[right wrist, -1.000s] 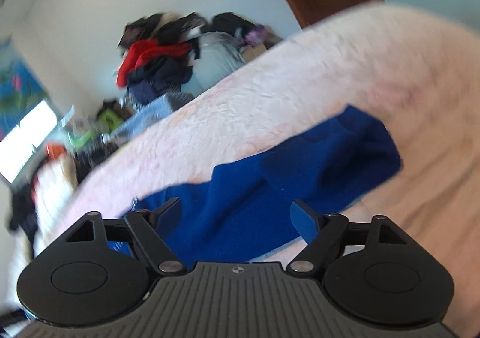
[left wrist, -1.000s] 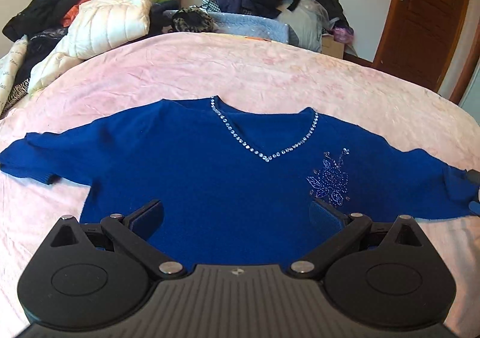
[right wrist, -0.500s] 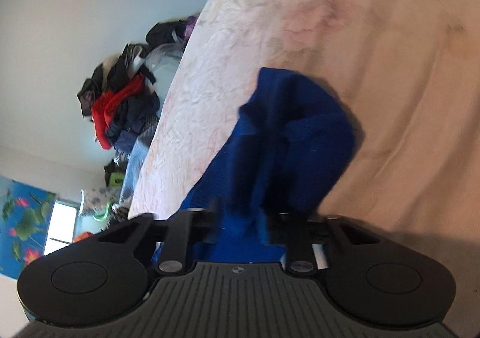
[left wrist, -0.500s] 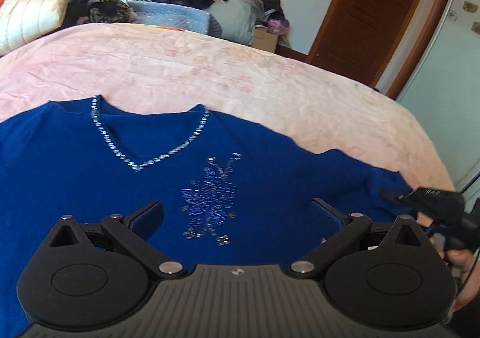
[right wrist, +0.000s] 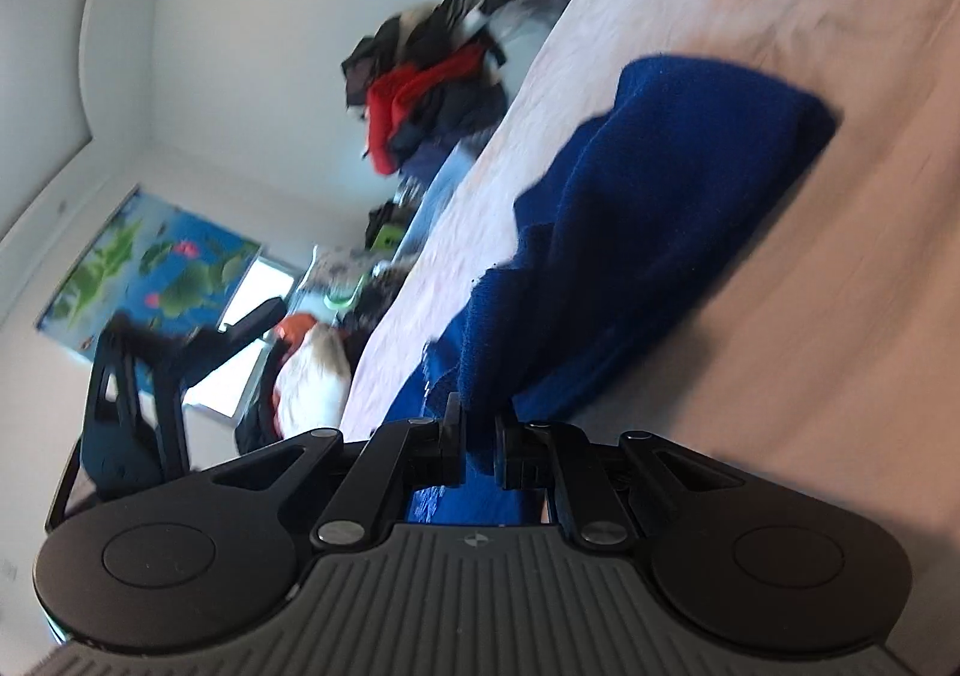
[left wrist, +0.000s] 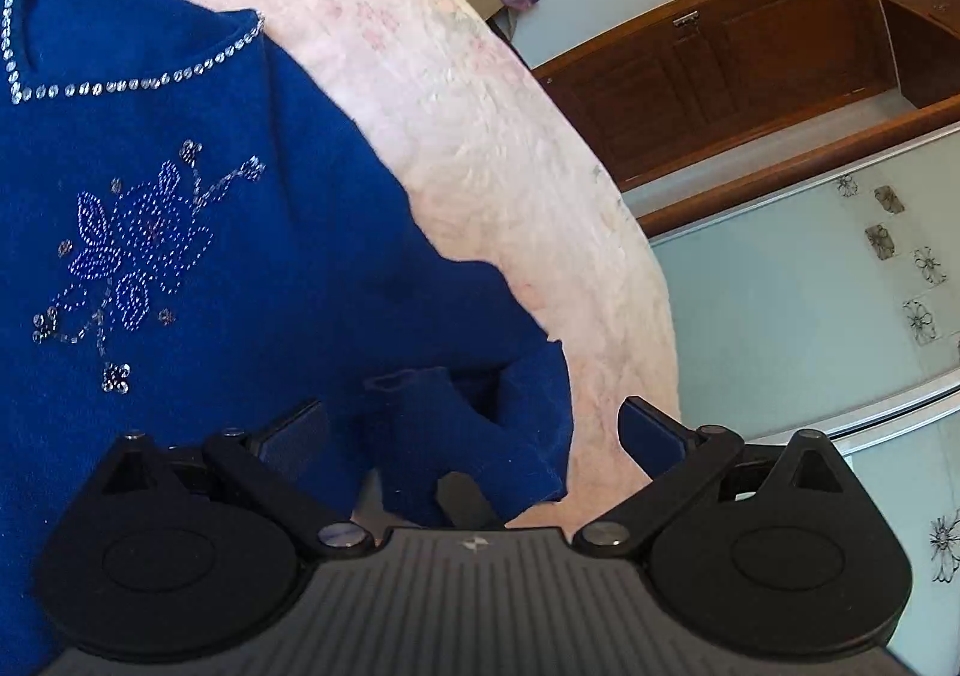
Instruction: Fold small clothes
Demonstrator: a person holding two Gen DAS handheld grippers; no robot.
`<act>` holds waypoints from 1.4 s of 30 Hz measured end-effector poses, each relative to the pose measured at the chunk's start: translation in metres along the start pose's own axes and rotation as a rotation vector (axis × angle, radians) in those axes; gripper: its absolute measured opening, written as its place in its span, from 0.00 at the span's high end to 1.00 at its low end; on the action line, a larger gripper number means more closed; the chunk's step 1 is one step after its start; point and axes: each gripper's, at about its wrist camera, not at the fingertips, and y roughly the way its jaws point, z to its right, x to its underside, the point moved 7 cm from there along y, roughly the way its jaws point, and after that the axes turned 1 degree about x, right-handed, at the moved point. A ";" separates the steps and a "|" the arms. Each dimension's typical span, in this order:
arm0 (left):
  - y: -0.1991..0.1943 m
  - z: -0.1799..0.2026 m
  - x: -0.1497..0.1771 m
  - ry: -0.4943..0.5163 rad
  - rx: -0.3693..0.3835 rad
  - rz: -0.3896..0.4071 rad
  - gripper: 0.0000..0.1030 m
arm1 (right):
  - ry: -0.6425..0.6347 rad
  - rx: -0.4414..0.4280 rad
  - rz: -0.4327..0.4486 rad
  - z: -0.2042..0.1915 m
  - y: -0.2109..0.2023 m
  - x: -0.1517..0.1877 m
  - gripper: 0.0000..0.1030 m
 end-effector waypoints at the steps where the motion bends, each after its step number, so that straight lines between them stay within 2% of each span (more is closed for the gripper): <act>1: -0.002 -0.002 0.001 -0.015 -0.005 -0.007 0.00 | -0.010 -0.001 -0.013 -0.005 0.000 0.000 0.87; 2: -0.002 -0.006 0.001 -0.026 -0.011 -0.008 0.00 | -0.058 0.029 -0.028 -0.011 0.002 0.000 0.84; 4: -0.009 -0.010 0.000 -0.021 -0.023 0.005 0.00 | -0.218 0.121 -0.109 -0.029 0.006 0.007 0.68; 5: -0.013 -0.012 0.000 -0.008 -0.032 0.021 0.00 | -0.275 0.150 -0.155 -0.036 0.008 0.014 0.45; 6: -0.017 -0.013 -0.002 0.004 -0.041 0.037 0.00 | -0.305 0.152 -0.177 -0.043 0.006 0.017 0.32; 10: -0.024 -0.018 -0.009 0.076 -0.106 0.080 0.00 | -0.327 0.102 -0.120 -0.054 -0.016 0.014 0.34; 12: -0.020 -0.009 -0.011 0.225 -0.165 0.109 0.00 | -0.298 0.110 -0.115 -0.053 -0.020 0.007 0.34; 14: -0.011 0.008 -0.008 0.465 -0.189 0.124 0.00 | -0.263 0.108 -0.092 -0.050 -0.027 0.005 0.34; 16: 0.000 0.020 0.000 0.674 -0.226 0.082 0.00 | -0.219 0.110 -0.068 -0.041 -0.034 0.002 0.34; 18: 0.010 0.029 0.010 0.788 -0.228 0.024 0.00 | -0.208 0.136 -0.038 -0.032 -0.034 0.000 0.34; 21: 0.025 0.035 0.017 0.864 -0.216 -0.026 0.01 | -0.165 0.160 0.000 -0.015 -0.038 -0.003 0.34; 22: 0.031 0.034 0.019 0.870 -0.213 -0.046 0.07 | -0.152 0.165 0.008 -0.010 -0.039 -0.003 0.34; 24: 0.043 0.028 0.020 0.831 -0.190 -0.111 0.26 | -0.142 0.174 0.028 -0.003 -0.045 -0.004 0.34; 25: 0.050 0.021 0.021 0.786 -0.175 -0.155 0.48 | -0.141 0.179 0.035 0.000 -0.047 -0.003 0.34; 26: 0.054 0.014 0.022 0.735 -0.173 -0.190 0.56 | -0.139 0.181 0.040 0.000 -0.048 -0.005 0.33; 28: 0.054 0.004 0.015 0.652 -0.166 -0.192 0.62 | -0.139 0.184 0.047 0.000 -0.051 -0.005 0.33; 31: 0.047 -0.004 0.008 0.541 -0.122 -0.223 0.62 | -0.140 0.176 0.056 0.003 -0.058 -0.004 0.32; 33: 0.046 -0.009 0.005 0.486 -0.110 -0.237 0.67 | -0.140 0.173 0.057 0.003 -0.057 -0.006 0.31; 34: 0.044 -0.011 0.003 0.472 -0.115 -0.238 0.73 | -0.140 0.173 0.058 0.004 -0.058 -0.006 0.31; 35: 0.044 -0.013 0.003 0.475 -0.132 -0.237 0.87 | -0.137 0.172 0.058 0.005 -0.058 -0.006 0.31; 36: 0.045 -0.014 0.002 0.487 -0.160 -0.236 0.94 | -0.133 0.169 0.056 0.005 -0.057 -0.006 0.31; 42: 0.040 0.002 0.009 0.622 -0.240 -0.195 0.97 | -0.151 0.158 0.049 -0.002 -0.055 -0.007 0.31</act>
